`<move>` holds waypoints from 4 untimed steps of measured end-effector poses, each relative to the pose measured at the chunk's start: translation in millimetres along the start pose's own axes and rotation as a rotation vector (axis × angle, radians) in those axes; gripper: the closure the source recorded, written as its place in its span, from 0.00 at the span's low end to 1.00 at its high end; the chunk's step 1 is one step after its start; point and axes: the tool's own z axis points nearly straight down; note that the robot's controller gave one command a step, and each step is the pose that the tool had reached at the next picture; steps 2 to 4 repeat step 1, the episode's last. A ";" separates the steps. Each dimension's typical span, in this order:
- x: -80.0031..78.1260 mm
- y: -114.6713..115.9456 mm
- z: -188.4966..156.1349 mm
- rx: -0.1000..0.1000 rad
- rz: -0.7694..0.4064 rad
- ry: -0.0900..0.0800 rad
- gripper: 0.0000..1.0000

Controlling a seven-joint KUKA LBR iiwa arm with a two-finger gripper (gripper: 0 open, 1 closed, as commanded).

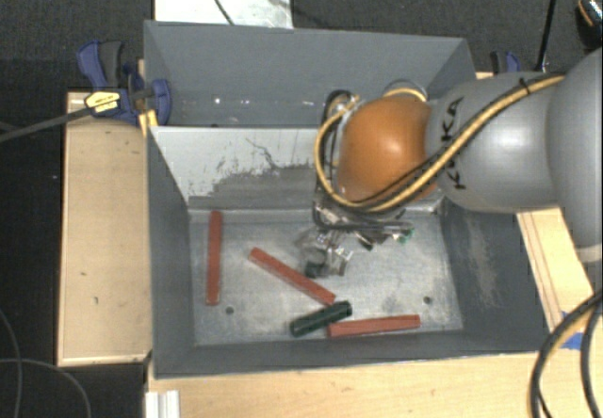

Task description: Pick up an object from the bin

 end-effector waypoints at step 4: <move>34.0 -10.6 -84.2 0.008 -0.028 -0.004 1.00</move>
Offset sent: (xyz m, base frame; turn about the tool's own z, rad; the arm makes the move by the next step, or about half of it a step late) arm -0.0152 -0.0313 0.0790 -0.0333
